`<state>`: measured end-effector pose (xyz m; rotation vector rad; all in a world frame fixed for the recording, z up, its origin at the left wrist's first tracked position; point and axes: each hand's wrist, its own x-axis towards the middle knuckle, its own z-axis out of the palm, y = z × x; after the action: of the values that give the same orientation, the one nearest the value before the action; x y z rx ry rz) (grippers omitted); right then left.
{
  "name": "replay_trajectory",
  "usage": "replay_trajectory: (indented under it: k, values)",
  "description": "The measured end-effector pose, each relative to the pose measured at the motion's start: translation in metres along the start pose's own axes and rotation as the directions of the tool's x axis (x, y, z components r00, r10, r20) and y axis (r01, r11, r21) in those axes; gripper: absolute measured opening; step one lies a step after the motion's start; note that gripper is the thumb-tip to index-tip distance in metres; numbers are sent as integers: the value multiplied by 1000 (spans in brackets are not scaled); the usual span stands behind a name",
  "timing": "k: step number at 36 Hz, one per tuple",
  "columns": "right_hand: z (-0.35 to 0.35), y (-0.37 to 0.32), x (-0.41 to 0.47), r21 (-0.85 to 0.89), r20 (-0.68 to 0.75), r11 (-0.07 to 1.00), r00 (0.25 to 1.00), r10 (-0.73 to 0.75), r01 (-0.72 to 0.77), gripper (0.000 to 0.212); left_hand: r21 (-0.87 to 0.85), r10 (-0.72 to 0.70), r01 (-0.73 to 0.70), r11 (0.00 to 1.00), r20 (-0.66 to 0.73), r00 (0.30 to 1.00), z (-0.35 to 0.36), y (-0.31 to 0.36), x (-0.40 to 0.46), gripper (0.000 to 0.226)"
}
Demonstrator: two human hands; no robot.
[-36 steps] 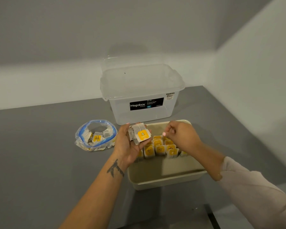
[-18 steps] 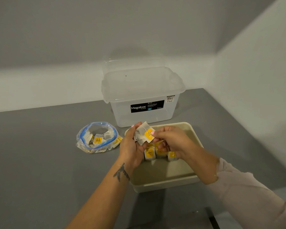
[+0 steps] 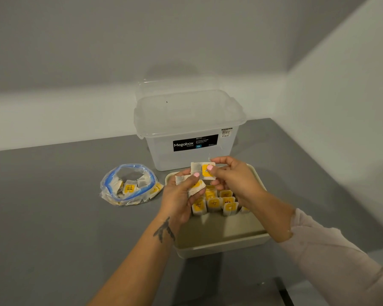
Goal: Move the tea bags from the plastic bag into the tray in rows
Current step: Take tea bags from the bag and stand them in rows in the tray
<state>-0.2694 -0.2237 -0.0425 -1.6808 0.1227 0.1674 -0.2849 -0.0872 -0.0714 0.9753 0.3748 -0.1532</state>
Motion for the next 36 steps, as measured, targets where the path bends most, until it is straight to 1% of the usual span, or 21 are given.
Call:
replay_trajectory:
  k: [2, 5, 7, 9, 12, 14, 15, 17, 19, 21, 23, 25, 27, 30, 36]
  values:
    - [1, 2, -1, 0, 11, 999, 999, 44, -44, 26, 11, 7, -7, 1000, -15, 1000, 1, 0, 0, 33]
    - [0, 7, -2, 12, -9, 997, 998, 70, -70, 23, 28, 11, -11, 1000, -23, 1000, 0, 0, 1, 33]
    - [-2, 8, -1, 33, -20, 997, 997, 70, -69, 21, 17, 16, -16, 1000, -21, 1000, -2, 1, 1, 30]
    - [-7, 7, 0, 11, -25, 999, 999, 44, -44, 14, -14, 22, -22, 1000, -40, 999, -5, 3, 3, 22]
    - [-15, 7, 4, -44, -9, 999, 1000, -10, 9, 7, -90, 26, -34, 995, -90, 996, -11, 8, 7, 18]
    - [-19, 7, 4, -141, 5, 988, 998, -61, 61, 7, -140, 35, -48, 989, -93, 995, -18, 11, 9, 18]
    - [-21, 8, 5, -220, 15, 971, 996, -91, 92, 8, -169, 39, -54, 984, -90, 995, -21, 13, 10, 18]
    - [-24, 10, 5, -420, 46, 896, 990, -137, 143, 13, -231, 37, -55, 971, -82, 996, -25, 15, 11, 21]
    - [-24, 12, 5, -589, 88, 791, 986, -140, 165, 14, -263, 28, -48, 964, -78, 997, -28, 17, 11, 25]
    - [-22, 15, 5, -687, 120, 708, 986, -113, 165, 8, -266, 28, -48, 963, -81, 996, -30, 17, 11, 26]
    - [-19, 18, 3, -778, 155, 602, 983, -93, 180, 2, -270, 27, -49, 962, -83, 996, -31, 17, 10, 27]
    - [-16, 22, 2, -854, 186, 480, 979, -80, 202, 5, -275, 27, -49, 960, -83, 996, -32, 17, 9, 27]
    - [-14, 28, 3, -900, 194, 388, 980, -50, 198, 9, -275, 28, -51, 960, -87, 996, -33, 17, 8, 26]
    - [-12, 37, 5, -926, 184, 334, 983, -5, 175, 10, -267, 31, -54, 962, -89, 996, -36, 18, 7, 26]
    - [-8, 49, 9, -930, 156, 340, 988, 13, 142, 13, -253, 30, -52, 966, -92, 995, -38, 19, 6, 26]
